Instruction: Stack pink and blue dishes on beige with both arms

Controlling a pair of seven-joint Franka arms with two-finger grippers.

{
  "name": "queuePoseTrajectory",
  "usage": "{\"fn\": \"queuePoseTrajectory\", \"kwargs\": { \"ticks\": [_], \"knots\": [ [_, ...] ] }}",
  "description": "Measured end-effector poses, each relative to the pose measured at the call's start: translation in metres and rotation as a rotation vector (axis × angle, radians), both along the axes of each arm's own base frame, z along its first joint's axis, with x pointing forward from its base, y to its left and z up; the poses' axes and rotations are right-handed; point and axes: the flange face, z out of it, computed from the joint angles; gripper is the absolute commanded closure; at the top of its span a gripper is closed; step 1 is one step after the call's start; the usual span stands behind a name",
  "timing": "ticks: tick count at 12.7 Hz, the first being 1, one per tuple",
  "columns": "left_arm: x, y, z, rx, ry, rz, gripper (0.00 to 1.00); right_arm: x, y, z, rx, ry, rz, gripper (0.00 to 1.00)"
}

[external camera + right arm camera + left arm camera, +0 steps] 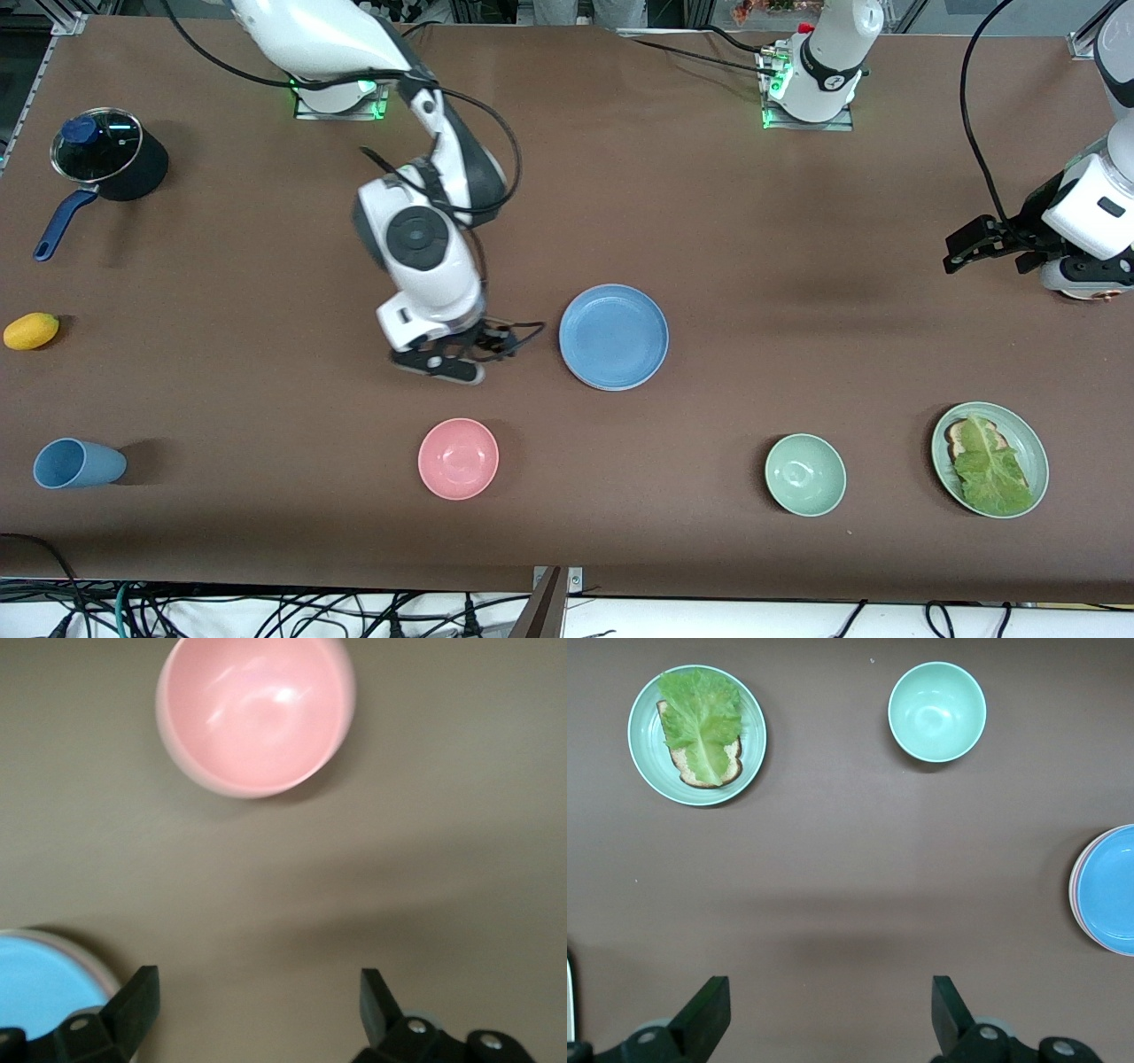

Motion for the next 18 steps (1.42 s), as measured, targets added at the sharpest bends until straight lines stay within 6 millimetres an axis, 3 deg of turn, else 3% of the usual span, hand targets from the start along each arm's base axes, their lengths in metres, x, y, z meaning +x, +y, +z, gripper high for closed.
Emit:
{"fn": "queuePoseTrajectory", "kwargs": {
  "ticks": [3,6,9,13,15,18],
  "knots": [
    [0.0,0.0,0.0,0.0,0.0,0.0,0.0,0.021,-0.071,0.038,-0.036,0.031,0.029,0.0],
    [0.0,0.0,0.0,0.0,0.0,0.0,0.0,0.022,-0.117,0.082,-0.027,0.07,0.092,0.0],
    [0.0,0.0,0.0,0.0,0.0,0.0,0.0,0.004,-0.155,0.134,-0.027,0.137,0.141,0.0],
    [0.0,0.0,0.0,0.0,0.0,0.001,0.0,-0.017,-0.237,0.194,0.045,0.201,0.145,0.0],
    [0.0,0.0,0.0,0.0,0.0,0.001,0.0,-0.032,-0.261,0.213,0.083,0.201,0.136,0.0],
    [0.0,0.001,0.0,0.0,0.0,0.001,0.0,-0.057,-0.277,0.222,0.11,0.209,0.127,0.0]
  ]
}}
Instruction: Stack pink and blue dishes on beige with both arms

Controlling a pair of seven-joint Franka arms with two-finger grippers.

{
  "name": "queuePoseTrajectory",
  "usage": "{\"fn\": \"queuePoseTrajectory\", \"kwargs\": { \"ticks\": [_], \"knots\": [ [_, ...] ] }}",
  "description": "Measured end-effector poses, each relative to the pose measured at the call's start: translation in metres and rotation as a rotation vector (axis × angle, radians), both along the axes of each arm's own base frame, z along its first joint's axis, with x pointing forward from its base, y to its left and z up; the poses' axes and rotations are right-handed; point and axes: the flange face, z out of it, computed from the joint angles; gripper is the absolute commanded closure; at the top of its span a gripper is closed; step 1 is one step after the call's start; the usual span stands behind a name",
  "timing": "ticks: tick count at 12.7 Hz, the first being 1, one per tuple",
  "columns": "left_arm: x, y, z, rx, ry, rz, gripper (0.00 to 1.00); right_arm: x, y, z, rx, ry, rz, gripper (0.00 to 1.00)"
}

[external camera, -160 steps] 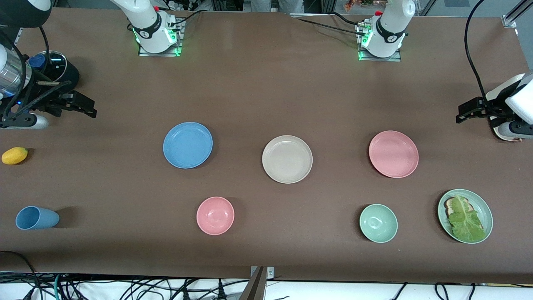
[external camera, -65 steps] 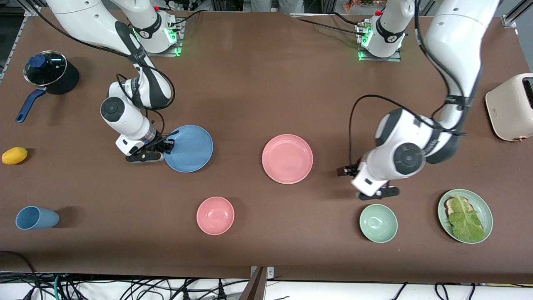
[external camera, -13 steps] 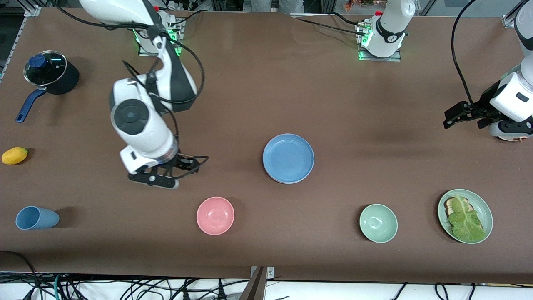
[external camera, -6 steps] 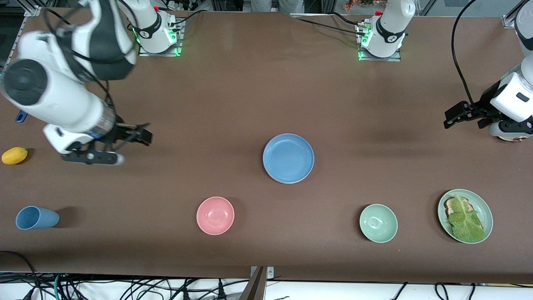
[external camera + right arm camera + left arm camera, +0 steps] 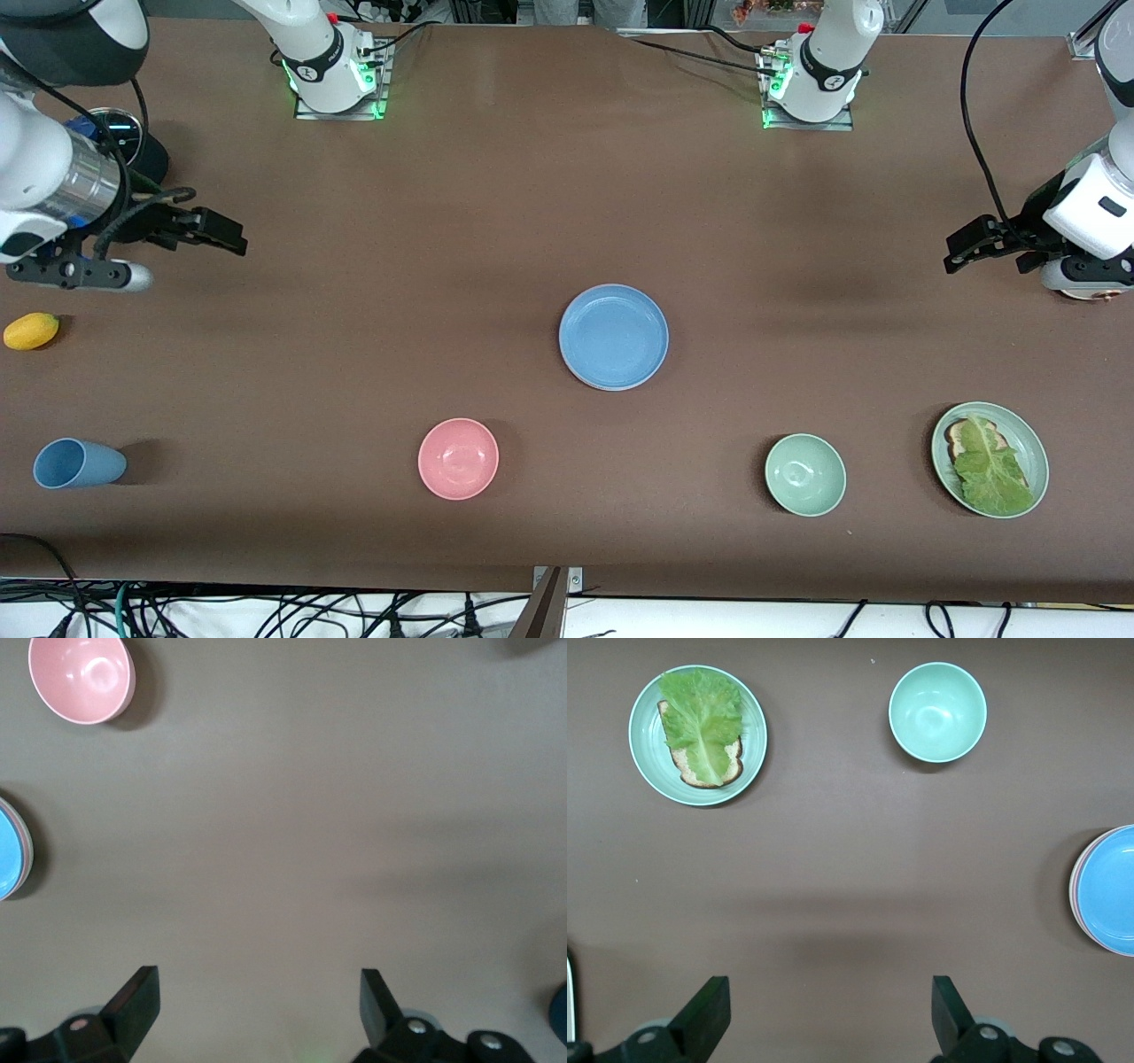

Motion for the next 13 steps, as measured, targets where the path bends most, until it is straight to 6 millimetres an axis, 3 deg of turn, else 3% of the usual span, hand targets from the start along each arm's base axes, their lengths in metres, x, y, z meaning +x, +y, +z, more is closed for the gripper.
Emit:
{"fn": "queuePoseTrajectory", "kwargs": {
  "ticks": [3,9,13],
  "knots": [
    [0.0,0.0,0.0,0.0,0.0,0.0,0.0,-0.012,-0.009,0.003,-0.011,0.002,0.001,0.0],
    [0.0,0.0,0.0,0.0,0.0,0.0,0.0,-0.007,-0.011,0.001,-0.064,-0.018,0.015,0.0],
    [0.0,0.0,0.0,0.0,0.003,0.0,0.0,-0.004,-0.011,0.015,-0.076,-0.057,0.02,0.0]
  ]
}}
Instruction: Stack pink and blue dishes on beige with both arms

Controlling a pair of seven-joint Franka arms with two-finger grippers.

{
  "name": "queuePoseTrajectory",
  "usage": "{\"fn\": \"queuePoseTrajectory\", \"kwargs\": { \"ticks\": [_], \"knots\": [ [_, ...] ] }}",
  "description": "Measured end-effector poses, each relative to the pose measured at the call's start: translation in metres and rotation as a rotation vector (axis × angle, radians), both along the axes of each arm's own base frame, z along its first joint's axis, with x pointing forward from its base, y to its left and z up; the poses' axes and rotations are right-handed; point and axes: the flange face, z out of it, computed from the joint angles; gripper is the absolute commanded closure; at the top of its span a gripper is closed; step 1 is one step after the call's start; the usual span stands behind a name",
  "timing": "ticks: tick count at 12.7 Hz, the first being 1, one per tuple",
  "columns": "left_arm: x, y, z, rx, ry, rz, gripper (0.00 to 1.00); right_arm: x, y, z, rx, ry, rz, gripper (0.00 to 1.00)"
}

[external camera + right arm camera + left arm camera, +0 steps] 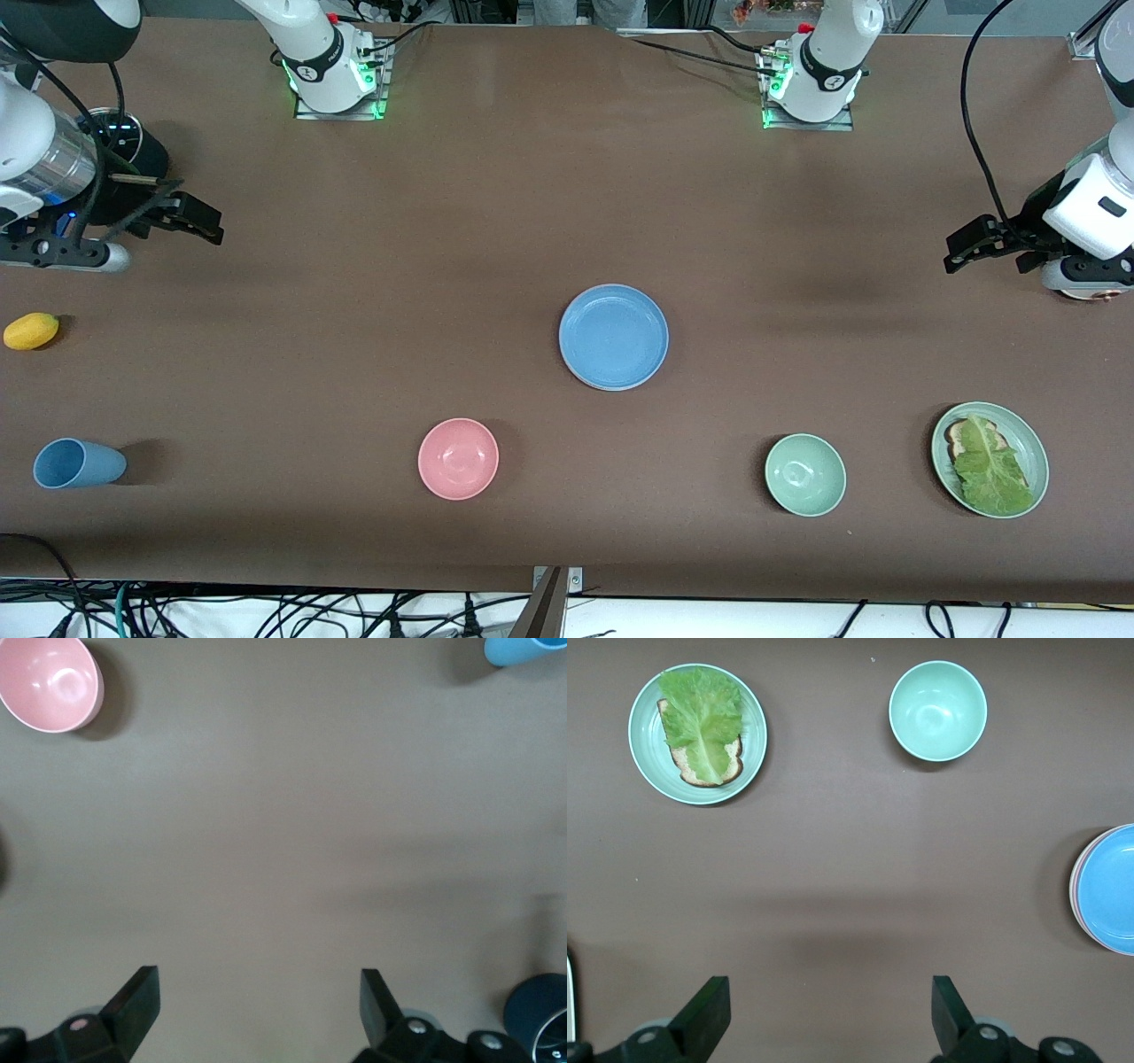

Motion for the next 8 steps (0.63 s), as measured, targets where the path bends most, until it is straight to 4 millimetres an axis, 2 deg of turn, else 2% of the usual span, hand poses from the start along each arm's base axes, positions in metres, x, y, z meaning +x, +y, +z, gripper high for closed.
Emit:
{"fn": "queuePoseTrajectory", "kwargs": {
  "ticks": [3,8],
  "knots": [
    [0.0,0.0,0.0,0.0,0.001,0.0,0.0,0.002,-0.003,0.014,0.002,-0.029,0.002,0.0],
    [0.0,0.0,0.0,0.0,0.003,0.0,0.0,0.003,-0.012,0.014,0.018,-0.029,-0.003,0.0]
  ]
}}
